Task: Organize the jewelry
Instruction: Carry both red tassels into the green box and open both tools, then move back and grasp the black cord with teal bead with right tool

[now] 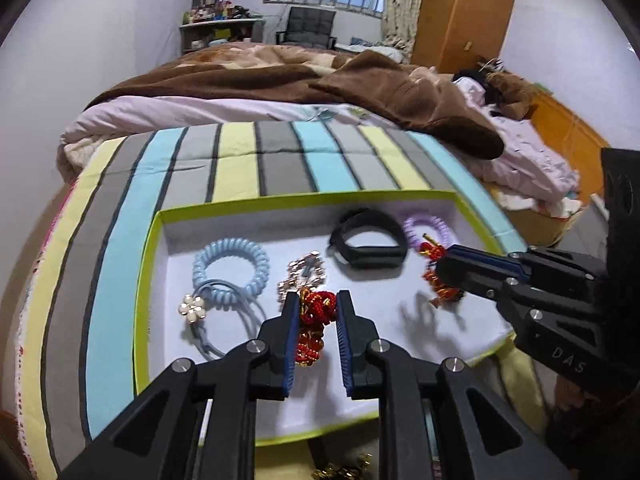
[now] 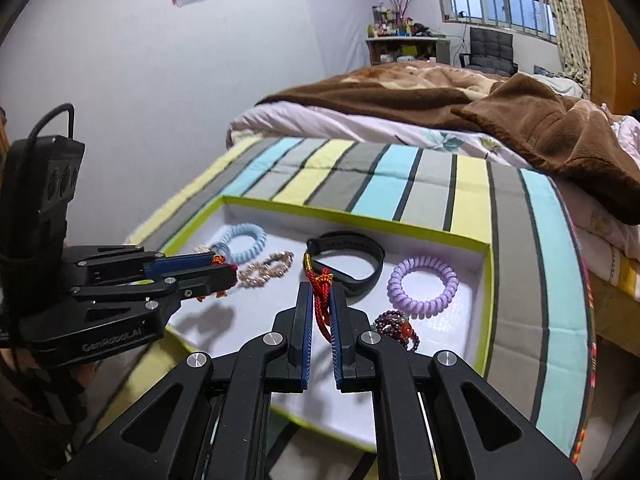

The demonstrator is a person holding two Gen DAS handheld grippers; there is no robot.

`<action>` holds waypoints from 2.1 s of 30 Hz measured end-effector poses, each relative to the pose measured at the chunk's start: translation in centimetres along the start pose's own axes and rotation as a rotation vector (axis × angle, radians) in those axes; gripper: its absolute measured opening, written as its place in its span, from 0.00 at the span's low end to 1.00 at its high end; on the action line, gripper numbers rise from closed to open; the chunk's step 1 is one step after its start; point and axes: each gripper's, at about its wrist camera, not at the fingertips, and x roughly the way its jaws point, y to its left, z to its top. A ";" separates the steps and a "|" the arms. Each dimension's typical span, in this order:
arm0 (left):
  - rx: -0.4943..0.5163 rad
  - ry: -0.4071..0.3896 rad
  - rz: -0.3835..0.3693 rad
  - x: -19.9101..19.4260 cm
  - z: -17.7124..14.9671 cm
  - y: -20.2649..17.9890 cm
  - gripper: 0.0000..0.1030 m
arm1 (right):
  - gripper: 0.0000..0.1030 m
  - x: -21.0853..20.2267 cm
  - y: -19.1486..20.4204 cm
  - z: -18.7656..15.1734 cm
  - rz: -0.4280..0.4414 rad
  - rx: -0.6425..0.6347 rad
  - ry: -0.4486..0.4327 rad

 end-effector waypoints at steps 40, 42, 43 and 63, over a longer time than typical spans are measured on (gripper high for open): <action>-0.038 -0.061 -0.053 -3.5 -1.0 0.2 0.47 | 0.33 -0.9 0.5 -0.7 -0.019 0.030 0.018; -0.044 -0.083 -0.048 -4.7 -1.3 0.3 0.47 | 0.39 -2.1 0.9 -1.0 -0.012 0.031 -0.003; -0.051 -0.094 -0.047 -5.1 -1.4 0.4 0.47 | 0.39 -2.6 1.1 -1.2 -0.008 0.031 -0.012; -0.193 -0.130 0.049 -10.3 -8.9 3.9 0.51 | 0.39 -4.6 7.3 -8.9 0.036 0.040 0.047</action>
